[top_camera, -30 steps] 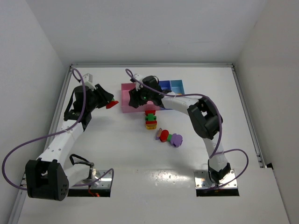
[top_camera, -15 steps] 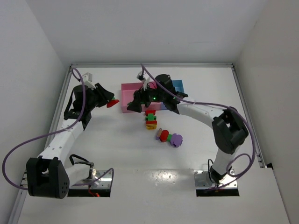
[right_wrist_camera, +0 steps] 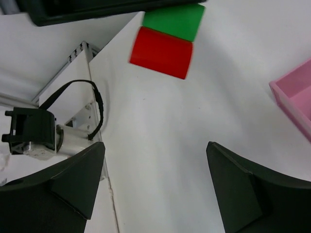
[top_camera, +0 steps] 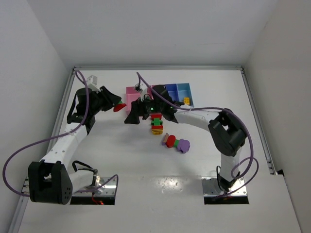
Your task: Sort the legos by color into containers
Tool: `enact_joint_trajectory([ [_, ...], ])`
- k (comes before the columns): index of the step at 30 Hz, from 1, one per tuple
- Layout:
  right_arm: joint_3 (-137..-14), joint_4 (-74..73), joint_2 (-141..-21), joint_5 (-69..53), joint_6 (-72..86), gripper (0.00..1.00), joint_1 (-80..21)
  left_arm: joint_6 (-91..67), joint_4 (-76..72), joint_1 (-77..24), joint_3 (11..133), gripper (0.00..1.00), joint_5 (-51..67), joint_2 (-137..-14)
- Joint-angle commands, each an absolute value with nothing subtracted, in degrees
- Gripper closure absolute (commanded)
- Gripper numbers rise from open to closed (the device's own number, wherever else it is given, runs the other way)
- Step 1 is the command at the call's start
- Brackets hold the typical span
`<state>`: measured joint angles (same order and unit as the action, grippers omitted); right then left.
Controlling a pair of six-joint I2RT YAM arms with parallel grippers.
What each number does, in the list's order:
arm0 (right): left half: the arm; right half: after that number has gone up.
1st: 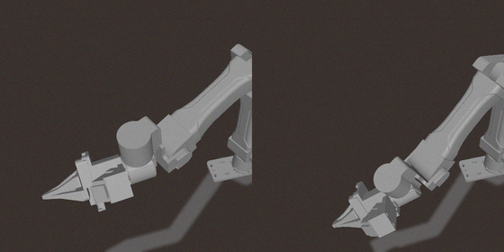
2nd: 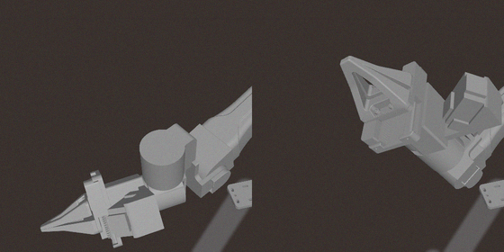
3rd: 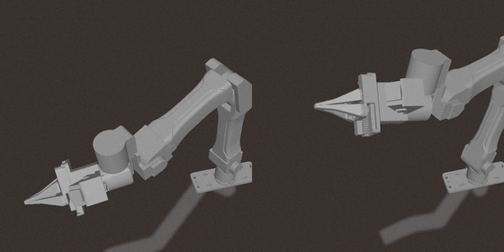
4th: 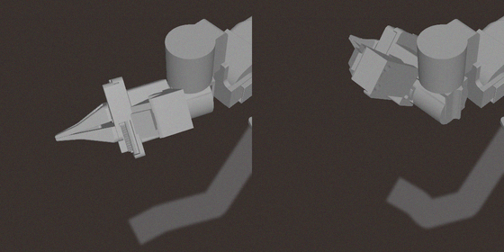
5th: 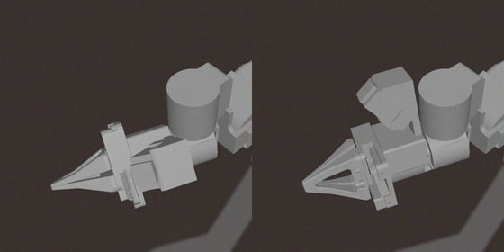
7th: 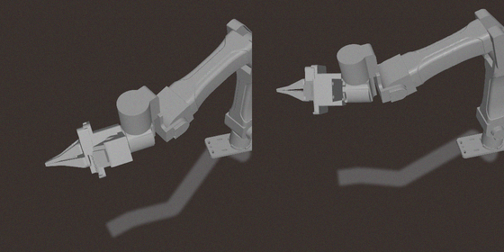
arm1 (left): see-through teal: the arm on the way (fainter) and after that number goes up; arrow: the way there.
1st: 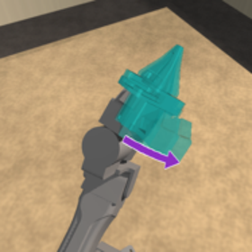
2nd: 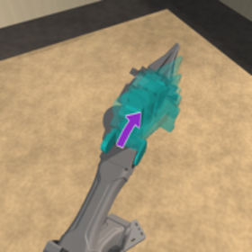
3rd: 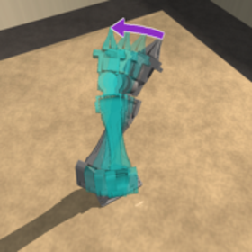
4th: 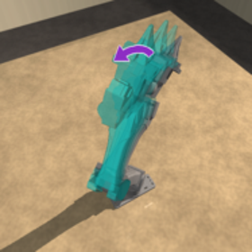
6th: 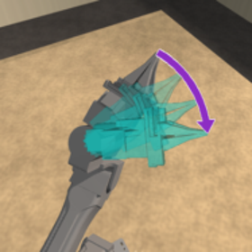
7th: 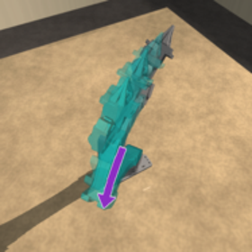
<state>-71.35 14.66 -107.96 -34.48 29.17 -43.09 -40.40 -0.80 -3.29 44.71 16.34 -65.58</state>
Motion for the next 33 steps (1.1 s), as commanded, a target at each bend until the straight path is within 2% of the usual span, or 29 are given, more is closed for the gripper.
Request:
enact_joint_trajectory([
  [1,-76.2,18.2,-108.6,-34.1,32.8,0.14,-42.8,-42.4,-3.7,-2.6,44.9,1.00,18.6,-64.2],
  [18,-89.8,13.3,-117.8,-34.2,33.8,0.16,-42.9,-43.4,-4.7,-3.2,43.2,1.00,20.3,-63.7],
  [21,-90.4,13.3,-118.3,-34.7,33.8,0.27,-42.9,-43.4,-4.7,-3.2,43.2,1.00,20.3,-63.7],
  [23,-90.4,13.3,-118.3,-34.7,33.8,0.39,-42.9,-43.4,-5.3,-3.2,43.2,1.00,20.3,-63.7],
  [24,-90.4,13.3,-118.3,-35.3,33.8,0.49,-42.9,-43.4,-5.3,-3.2,43.2,1.00,20.3,-63.7],
  [27,-88.8,14.4,-117.8,-35.3,33.3,0.68,-42.9,-43.4,-5.3,-3.2,43.2,1.00,20.3,-63.7],
  [28,-87.9,14.4,-117.0,-35.3,33.3,0.83,-42.9,-43.4,-5.3,-3.2,43.2,1.00,20.3,-63.7],
  [30,-85.9,15.0,-115.9,-35.3,32.8,0.96,-42.9,-43.4,-5.3,-3.2,43.2,1.00,19.7,-63.7],
  [31,-85.0,15.0,-115.2,-35.3,32.2,1.00,-42.9,-42.9,-5.3,-3.2,43.2,1.00,19.0,-63.7],
  [33,-82.0,15.0,-112.4,-35.3,31.5,1.00,-42.9,-42.9,-5.3,-3.2,43.2,1.00,17.8,-63.7],
])
